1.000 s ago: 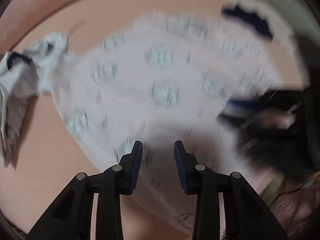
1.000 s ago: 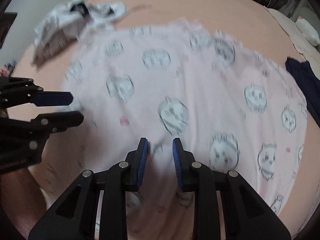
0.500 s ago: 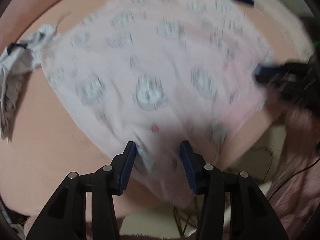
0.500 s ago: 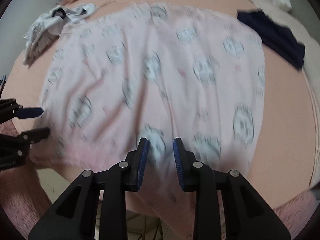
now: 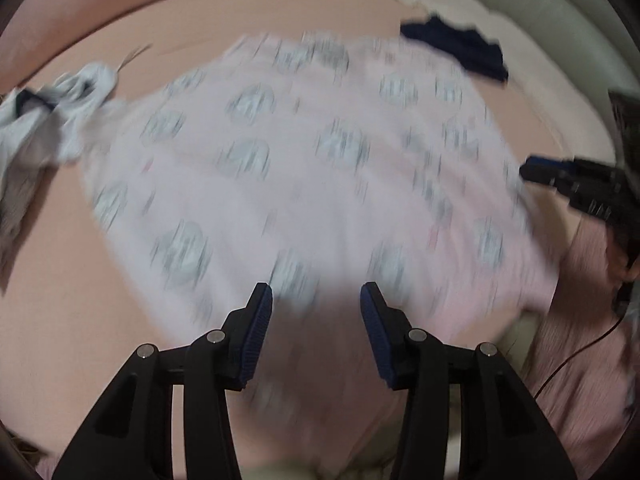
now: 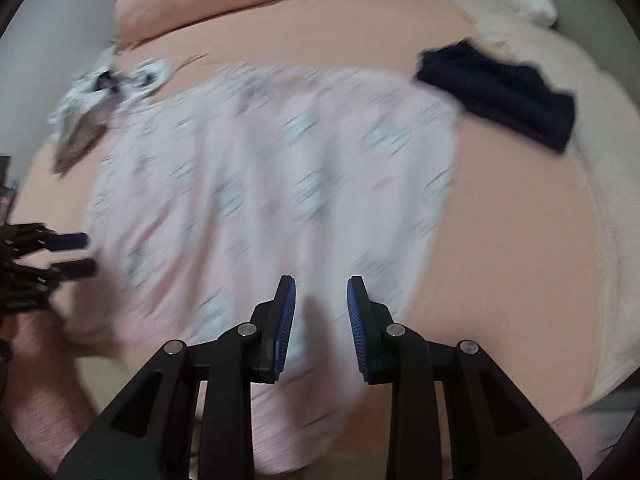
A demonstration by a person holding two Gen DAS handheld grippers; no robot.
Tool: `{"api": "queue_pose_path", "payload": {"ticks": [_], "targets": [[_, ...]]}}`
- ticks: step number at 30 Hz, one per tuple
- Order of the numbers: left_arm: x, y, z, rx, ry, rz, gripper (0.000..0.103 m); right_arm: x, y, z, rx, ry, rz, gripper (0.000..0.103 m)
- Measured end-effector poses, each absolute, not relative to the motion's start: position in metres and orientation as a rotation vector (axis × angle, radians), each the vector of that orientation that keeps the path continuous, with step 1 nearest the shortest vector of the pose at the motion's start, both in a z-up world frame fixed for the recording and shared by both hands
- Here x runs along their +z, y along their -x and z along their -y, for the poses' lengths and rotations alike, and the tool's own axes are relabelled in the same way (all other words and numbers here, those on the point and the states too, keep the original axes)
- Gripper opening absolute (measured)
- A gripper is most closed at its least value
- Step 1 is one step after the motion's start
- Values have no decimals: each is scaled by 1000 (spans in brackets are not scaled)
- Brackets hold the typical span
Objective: Fold clothes
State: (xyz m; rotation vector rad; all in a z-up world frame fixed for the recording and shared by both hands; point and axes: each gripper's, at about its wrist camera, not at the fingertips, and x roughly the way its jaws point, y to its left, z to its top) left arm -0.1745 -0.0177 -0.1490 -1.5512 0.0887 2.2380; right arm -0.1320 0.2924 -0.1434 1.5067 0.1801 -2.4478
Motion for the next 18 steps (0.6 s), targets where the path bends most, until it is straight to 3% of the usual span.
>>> {"api": "queue_pose_path", "payload": {"ticks": [3, 8, 14, 18], "targets": [[-138, 227, -30, 2267, 1473, -36, 48, -145, 176, -297, -2468, -1513, -171, 29], [-120, 329, -30, 2359, 1405, 35, 48, -146, 240, -336, -2534, -1589, -14, 30], [-148, 405, -68, 2248, 1492, 18, 47, -171, 302, -368, -2570, -1677, 199, 34], [-180, 423, -89, 2187, 1618, -83, 48, -188, 329, -367, -2528, -1687, 234, 49]]}}
